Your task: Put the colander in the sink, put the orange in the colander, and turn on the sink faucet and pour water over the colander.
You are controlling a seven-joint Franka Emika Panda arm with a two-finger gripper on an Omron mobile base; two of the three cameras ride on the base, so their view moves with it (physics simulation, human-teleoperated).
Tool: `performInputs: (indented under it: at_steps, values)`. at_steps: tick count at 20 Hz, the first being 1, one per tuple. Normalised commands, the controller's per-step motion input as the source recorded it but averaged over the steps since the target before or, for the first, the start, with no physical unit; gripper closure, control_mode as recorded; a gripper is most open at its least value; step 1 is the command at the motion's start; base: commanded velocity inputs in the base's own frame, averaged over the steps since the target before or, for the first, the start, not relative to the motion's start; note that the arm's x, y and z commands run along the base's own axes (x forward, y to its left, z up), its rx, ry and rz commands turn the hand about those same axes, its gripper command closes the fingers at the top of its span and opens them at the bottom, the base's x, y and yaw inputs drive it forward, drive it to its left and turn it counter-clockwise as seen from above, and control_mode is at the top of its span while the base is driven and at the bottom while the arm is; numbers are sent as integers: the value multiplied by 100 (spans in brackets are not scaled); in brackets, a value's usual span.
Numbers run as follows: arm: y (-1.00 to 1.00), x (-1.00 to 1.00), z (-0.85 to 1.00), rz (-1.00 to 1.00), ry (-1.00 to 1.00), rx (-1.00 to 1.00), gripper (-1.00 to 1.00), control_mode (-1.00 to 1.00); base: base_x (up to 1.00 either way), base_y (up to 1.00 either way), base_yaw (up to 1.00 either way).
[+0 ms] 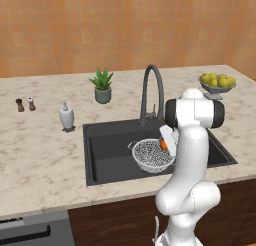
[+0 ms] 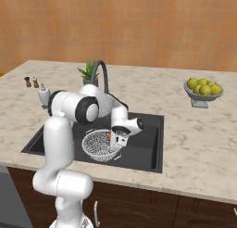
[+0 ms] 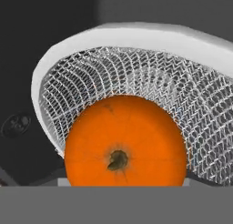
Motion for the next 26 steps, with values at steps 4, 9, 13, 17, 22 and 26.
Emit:
performInputs:
  at_steps: [4, 9, 13, 17, 22, 26]
  values:
    - [0, 22, -68, 0, 1, 0, 100, -100, 0, 0, 0]
    - [11, 15, -47, 0, 0, 0, 100, -100, 0, 0, 0]
    - [30, 0, -10, 0, -1, 0, -100, -100, 0, 0, 0]
    - [8, 0, 6, 0, -4, 0, -100, -100, 0, 0, 0]
    - [1, 0, 22, 0, 0, 0, -100, -100, 0, 0, 0]
    - [0, -4, 38, 0, 0, 0, -100, -100, 0, 0, 0]
